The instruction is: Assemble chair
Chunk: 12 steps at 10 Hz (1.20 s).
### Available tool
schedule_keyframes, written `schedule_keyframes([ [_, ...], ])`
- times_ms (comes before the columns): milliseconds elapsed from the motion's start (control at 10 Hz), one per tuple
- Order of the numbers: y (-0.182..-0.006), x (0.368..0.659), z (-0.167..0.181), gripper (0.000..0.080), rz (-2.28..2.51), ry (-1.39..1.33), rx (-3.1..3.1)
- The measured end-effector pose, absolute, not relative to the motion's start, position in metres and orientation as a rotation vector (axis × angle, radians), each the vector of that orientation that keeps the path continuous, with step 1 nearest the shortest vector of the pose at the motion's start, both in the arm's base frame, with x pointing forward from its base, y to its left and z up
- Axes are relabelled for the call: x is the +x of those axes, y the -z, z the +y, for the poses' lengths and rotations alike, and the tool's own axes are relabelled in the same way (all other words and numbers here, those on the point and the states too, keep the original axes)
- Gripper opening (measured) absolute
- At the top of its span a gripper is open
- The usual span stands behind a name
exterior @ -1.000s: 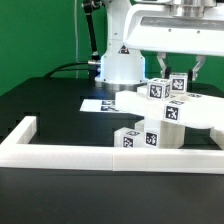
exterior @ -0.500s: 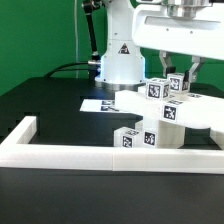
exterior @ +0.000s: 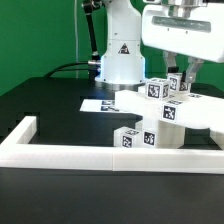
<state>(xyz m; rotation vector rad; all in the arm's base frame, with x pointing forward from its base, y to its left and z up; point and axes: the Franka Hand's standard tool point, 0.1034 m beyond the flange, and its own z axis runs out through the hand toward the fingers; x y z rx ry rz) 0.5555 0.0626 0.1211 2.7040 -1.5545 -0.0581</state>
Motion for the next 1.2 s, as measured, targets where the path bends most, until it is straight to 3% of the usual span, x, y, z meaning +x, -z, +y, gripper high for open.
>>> schedule_keyframes([
  [100, -0.1212, 0.5555, 0.0628, 0.0480, -1.535, 0.058, 2.715],
  [200, -0.1212, 0.5554, 0.0641, 0.0611, -1.475, 0.058, 2.748],
  [300, -0.1220, 0.5556, 0.0651, 0.0638, -1.439, 0.057, 2.769],
  [700, -0.1210, 0.5555, 0.0695, 0.0649, -0.754, 0.025, 3.046],
  [1200, -0.1188, 0.5533, 0.0710, 0.0649, -0.236, 0.031, 3.128],
])
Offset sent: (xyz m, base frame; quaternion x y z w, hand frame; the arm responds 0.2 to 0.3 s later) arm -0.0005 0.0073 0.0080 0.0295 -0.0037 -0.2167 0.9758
